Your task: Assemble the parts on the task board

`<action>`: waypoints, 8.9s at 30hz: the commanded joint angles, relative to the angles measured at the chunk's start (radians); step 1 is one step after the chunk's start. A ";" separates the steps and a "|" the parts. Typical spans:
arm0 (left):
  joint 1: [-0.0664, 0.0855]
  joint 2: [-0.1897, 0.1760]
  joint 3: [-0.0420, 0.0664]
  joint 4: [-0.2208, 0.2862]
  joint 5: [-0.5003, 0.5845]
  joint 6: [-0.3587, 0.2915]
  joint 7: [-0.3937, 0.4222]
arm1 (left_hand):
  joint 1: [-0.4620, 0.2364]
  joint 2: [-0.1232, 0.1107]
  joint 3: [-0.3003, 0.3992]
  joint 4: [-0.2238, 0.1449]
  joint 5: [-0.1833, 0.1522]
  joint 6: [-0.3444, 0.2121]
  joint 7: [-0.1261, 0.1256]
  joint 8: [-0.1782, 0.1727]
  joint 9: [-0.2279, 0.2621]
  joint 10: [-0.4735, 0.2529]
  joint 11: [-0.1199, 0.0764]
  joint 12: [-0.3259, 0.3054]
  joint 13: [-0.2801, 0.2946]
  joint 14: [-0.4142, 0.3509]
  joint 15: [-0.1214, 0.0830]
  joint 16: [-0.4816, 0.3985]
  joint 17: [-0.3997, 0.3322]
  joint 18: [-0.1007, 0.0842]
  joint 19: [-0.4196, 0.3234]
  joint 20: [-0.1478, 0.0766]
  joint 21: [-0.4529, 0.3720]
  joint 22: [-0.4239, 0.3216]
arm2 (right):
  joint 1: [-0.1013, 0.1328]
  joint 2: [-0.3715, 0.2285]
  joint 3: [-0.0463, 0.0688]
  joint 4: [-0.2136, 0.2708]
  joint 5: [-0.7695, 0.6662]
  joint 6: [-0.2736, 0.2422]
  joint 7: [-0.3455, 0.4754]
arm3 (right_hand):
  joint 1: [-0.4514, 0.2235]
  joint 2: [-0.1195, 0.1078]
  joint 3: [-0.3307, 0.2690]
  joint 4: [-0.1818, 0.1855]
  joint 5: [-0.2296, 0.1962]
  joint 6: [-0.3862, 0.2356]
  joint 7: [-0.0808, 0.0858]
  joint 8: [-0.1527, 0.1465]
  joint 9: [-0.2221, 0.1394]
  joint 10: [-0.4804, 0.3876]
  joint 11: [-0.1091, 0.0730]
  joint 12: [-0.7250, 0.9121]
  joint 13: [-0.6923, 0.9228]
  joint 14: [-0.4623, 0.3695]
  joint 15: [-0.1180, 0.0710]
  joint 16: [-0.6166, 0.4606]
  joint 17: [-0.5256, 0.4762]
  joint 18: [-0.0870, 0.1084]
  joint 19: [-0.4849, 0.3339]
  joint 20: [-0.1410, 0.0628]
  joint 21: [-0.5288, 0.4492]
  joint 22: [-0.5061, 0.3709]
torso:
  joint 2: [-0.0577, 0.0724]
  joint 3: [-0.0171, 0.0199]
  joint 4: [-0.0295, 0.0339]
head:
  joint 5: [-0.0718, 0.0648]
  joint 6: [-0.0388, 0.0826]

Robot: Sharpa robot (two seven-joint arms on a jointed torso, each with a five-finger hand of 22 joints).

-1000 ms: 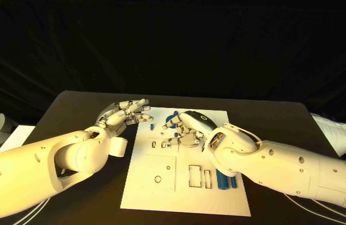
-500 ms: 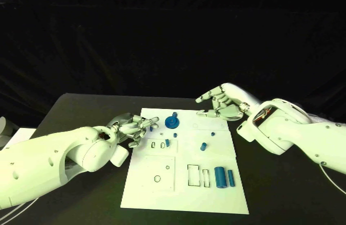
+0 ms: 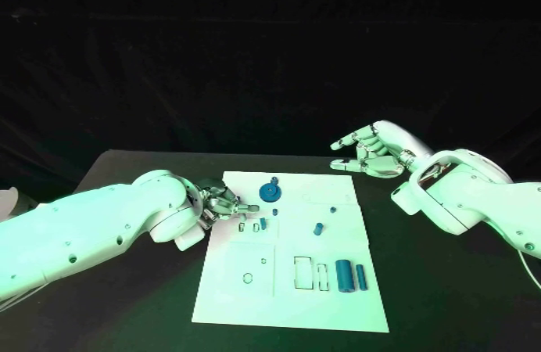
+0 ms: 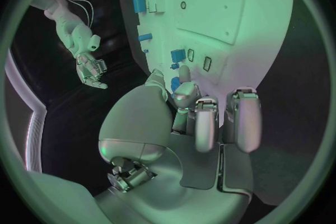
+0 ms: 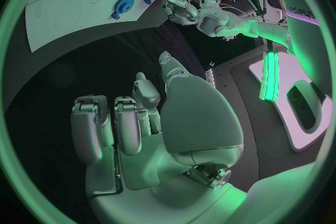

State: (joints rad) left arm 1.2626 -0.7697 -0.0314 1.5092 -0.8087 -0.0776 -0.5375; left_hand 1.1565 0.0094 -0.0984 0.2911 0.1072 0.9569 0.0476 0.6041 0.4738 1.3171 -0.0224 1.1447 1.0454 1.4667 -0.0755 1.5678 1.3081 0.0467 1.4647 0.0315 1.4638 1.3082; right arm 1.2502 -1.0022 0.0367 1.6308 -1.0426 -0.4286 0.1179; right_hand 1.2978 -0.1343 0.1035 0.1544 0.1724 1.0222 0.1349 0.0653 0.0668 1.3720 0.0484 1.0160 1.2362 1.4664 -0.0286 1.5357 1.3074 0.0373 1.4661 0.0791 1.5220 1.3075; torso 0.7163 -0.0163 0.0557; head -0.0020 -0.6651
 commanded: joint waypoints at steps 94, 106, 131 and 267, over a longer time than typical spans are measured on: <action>0.036 0.239 -0.002 -0.186 -0.181 0.264 -0.124 | 0.212 -0.092 0.592 -0.123 0.155 -0.046 0.002 -0.039 0.151 0.029 -0.008 0.037 0.057 0.104 -0.009 0.003 0.263 -0.019 0.060 -0.011 0.030 0.135 | -0.008 0.039 -0.007 -0.041 -0.013 0.065 -0.068 | 0.014 0.010 -0.035 0.017 0.048 0.007 -0.004 0.002 0.001 -0.007 -0.005 -0.014 -0.012 0.083 0.001 -0.013 0.170 -0.006 0.029 0.002 -0.017 0.129 | 0.000 0.0032 0.0027 | 0.024 -0.022; 0.034 0.180 -0.003 -0.106 -0.222 0.156 -0.117 | 0.091 -0.160 0.773 -0.187 0.237 -0.052 -0.005 0.006 0.225 0.043 -0.010 0.046 0.066 0.104 -0.016 0.003 0.263 -0.020 0.064 -0.014 0.033 0.144 | -0.011 0.044 -0.010 -0.045 -0.014 0.075 -0.070 | 0.012 0.009 -0.038 0.018 0.049 0.007 -0.004 0.002 0.001 -0.008 -0.004 -0.017 -0.014 0.083 0.001 -0.014 0.169 -0.006 0.028 0.002 -0.018 0.127 | 0.000 0.0043 0.0051 | 0.029 -0.021; 0.008 0.170 -0.017 -0.080 -0.391 0.206 -0.142 | 0.061 -0.168 0.798 -0.214 0.246 -0.051 -0.008 0.024 0.247 0.051 -0.013 0.055 0.071 0.104 -0.019 0.003 0.263 -0.025 0.073 -0.017 0.047 0.168 | -0.012 0.042 -0.010 -0.044 -0.016 0.078 -0.069 | 0.010 0.009 -0.043 0.021 0.048 0.007 -0.004 0.002 0.001 -0.009 -0.004 -0.018 -0.015 0.083 0.001 -0.014 0.168 -0.006 0.027 0.002 -0.018 0.127 | 0.002 0.0022 0.0017 | 0.037 -0.029; 0.032 0.152 0.056 -0.086 -0.253 0.179 -0.131 | -0.184 -0.095 0.169 -0.001 0.044 -0.035 -0.025 0.064 0.235 0.020 -0.023 0.034 0.021 0.104 -0.029 0.003 0.263 -0.014 0.055 -0.027 0.003 0.126 | -0.017 0.052 -0.013 -0.062 -0.025 0.092 -0.079 | 0.005 0.014 -0.081 0.042 0.028 0.010 -0.005 0.002 0.001 -0.009 -0.005 -0.019 -0.020 0.082 0.001 -0.018 0.163 -0.005 0.025 0.001 -0.022 0.122 | 0.001 0.0040 0.0026 | 0.039 -0.038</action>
State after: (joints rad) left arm 1.2897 -0.6152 0.0201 1.4193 -1.1036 0.1282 -0.6715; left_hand 0.9685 -0.0919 0.0751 0.2908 0.1576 0.9303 0.0212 0.6634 0.7099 1.3432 -0.0450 1.1830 1.0702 1.4654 -0.1054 1.5677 1.3077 0.0313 1.4648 0.0032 1.4703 1.3073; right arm 1.2349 -0.9522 0.0244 1.5711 -1.0578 -0.3440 0.0314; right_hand 1.3029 -0.1290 0.0286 0.1988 0.2064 1.0256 0.1316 0.0652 0.0664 1.3694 0.0457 1.0019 1.2172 1.4664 -0.0286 1.5241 1.3073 0.0372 1.4660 0.0790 1.5065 1.3079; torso 0.7170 -0.0126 0.0582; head 0.0371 -0.7044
